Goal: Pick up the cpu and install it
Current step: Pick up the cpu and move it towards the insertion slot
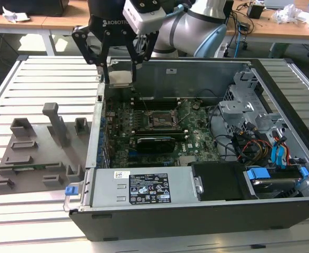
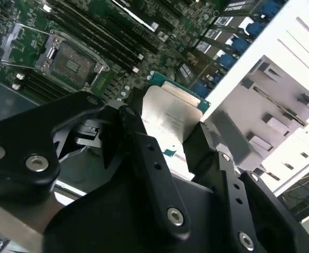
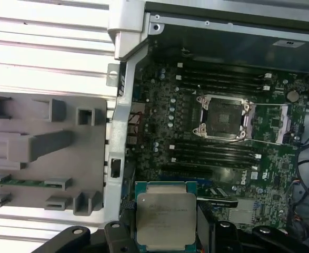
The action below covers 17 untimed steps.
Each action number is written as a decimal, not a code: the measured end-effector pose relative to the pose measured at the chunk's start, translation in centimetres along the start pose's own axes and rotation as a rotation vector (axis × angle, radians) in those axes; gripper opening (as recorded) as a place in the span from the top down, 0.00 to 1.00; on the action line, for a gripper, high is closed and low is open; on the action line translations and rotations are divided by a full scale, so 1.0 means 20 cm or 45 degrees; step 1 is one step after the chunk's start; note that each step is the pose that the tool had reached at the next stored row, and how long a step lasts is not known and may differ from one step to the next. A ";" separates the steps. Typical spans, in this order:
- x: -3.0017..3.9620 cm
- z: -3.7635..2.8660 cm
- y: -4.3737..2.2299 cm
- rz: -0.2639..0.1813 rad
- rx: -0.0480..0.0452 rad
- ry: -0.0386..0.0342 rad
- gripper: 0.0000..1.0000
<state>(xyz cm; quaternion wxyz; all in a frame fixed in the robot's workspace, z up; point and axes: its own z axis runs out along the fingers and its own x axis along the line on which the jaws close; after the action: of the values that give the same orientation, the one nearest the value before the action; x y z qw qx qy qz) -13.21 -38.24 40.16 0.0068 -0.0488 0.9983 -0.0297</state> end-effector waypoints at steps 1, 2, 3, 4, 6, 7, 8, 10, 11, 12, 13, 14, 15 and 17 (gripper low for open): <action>-0.014 0.007 0.010 0.000 0.001 0.0003 0.45; -0.035 0.017 0.027 0.000 0.002 0.0010 0.45; -0.058 0.034 0.052 0.000 0.004 0.0017 0.45; -0.092 0.058 0.086 0.000 0.005 0.0027 0.45; -0.132 0.082 0.107 0.000 0.005 0.0044 0.45; -0.148 0.091 0.112 0.000 0.005 0.0049 0.45; -0.178 0.108 0.121 0.000 0.005 0.0060 0.45; -0.222 0.131 0.133 0.000 0.005 0.0070 0.45; -0.249 0.147 0.141 0.000 0.005 0.0081 0.45; -0.266 0.158 0.143 0.000 0.002 0.0081 0.45; -0.274 0.159 0.142 0.000 -0.026 0.0052 0.45; -0.280 0.158 0.141 0.000 -0.050 0.0031 0.45; -0.285 0.159 0.141 0.001 -0.073 0.0008 0.45; -0.306 0.161 0.139 0.001 -0.146 -0.0059 0.45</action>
<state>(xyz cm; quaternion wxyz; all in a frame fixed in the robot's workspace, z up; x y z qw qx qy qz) -7.33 -35.06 36.84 0.0063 -0.0486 0.9984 0.0275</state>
